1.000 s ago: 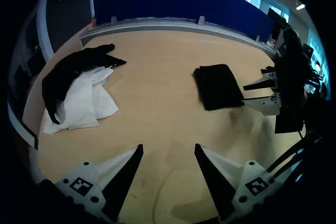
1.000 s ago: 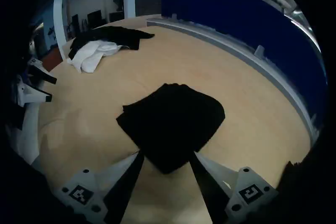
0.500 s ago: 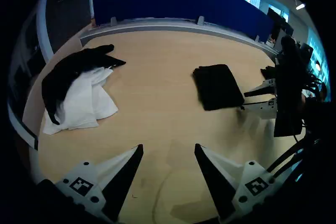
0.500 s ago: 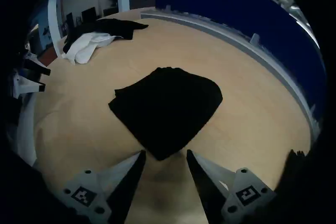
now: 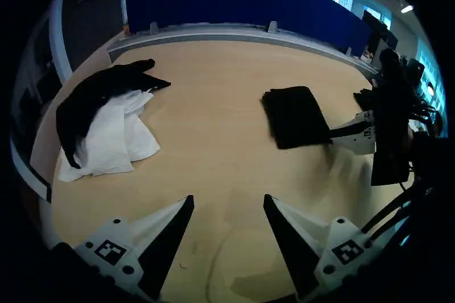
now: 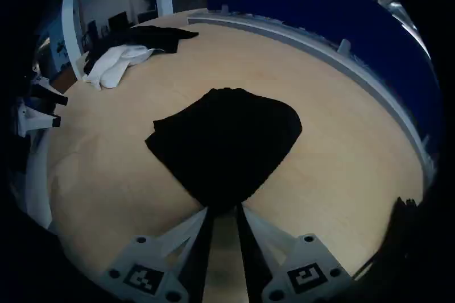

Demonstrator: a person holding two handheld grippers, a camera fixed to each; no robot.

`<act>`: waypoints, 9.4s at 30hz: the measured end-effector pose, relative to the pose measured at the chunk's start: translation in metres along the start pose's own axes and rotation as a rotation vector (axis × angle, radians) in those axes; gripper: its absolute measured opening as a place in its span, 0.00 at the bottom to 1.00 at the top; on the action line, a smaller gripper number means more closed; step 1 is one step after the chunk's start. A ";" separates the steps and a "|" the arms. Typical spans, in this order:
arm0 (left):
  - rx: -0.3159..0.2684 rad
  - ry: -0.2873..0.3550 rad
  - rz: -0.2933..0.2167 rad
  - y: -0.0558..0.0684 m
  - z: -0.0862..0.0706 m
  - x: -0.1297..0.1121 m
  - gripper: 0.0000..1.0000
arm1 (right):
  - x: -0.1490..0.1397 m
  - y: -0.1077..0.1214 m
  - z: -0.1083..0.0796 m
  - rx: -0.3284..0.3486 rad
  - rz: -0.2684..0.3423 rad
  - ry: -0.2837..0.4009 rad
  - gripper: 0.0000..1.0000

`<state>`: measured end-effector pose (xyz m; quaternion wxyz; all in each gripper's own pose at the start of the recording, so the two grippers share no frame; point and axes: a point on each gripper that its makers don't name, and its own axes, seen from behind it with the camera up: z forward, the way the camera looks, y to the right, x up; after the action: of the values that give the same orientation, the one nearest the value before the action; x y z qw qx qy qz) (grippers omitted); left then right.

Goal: Fold towel

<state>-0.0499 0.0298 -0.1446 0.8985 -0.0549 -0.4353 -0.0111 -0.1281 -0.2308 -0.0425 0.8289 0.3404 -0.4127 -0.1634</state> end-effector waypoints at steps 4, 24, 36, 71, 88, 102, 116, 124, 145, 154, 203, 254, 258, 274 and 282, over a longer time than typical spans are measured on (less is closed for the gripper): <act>0.000 -0.001 0.002 -0.001 0.002 0.000 0.91 | -0.001 0.000 0.001 0.005 0.008 -0.004 0.26; -0.003 0.002 0.006 0.000 0.002 0.003 0.91 | -0.002 -0.004 -0.001 0.015 0.024 -0.015 0.18; -0.003 0.002 0.003 0.002 0.000 0.003 0.91 | -0.002 -0.006 -0.001 0.018 0.031 -0.007 0.16; -0.007 0.005 -0.004 0.005 -0.002 0.004 0.90 | -0.002 -0.008 -0.002 0.016 0.044 0.008 0.12; -0.007 0.004 -0.003 0.007 0.000 0.003 0.91 | -0.005 -0.008 0.002 0.010 0.049 0.004 0.28; -0.010 0.002 0.001 0.009 0.003 0.004 0.91 | -0.006 -0.007 -0.003 0.020 0.084 0.009 0.02; -0.009 0.004 0.007 0.009 0.001 0.007 0.91 | 0.017 0.001 -0.017 0.003 0.065 0.065 0.02; -0.007 0.014 0.010 0.009 -0.001 0.013 0.91 | 0.062 0.011 -0.040 -0.015 0.047 0.160 0.02; -0.009 0.049 0.032 0.012 -0.007 0.027 0.91 | 0.136 0.025 -0.099 -0.040 0.016 0.320 0.03; -0.009 0.064 0.045 0.012 -0.009 0.035 0.91 | 0.142 0.054 -0.131 -0.079 0.026 0.347 0.03; -0.006 0.042 0.062 0.032 -0.006 0.040 0.91 | 0.094 0.359 -0.241 -0.385 0.113 0.231 0.04; -0.020 0.037 0.111 0.048 -0.008 0.042 0.91 | -0.197 0.345 -0.235 -0.560 0.529 -0.066 0.05; -0.015 0.039 0.112 0.045 -0.009 0.042 0.91 | -0.204 0.347 -0.228 -0.570 0.566 -0.080 0.05; -0.009 0.043 0.106 0.037 -0.010 0.044 0.91 | -0.204 0.339 -0.243 -0.611 0.576 -0.036 0.16; -0.015 0.051 0.107 0.037 -0.011 0.046 0.91 | -0.205 0.337 -0.251 -0.636 0.596 -0.006 0.56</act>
<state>-0.0103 0.0671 -0.1181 0.9083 -0.0843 -0.4085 0.0323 -0.0565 0.2311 -0.0318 0.9022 -0.0666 -0.4246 -0.0369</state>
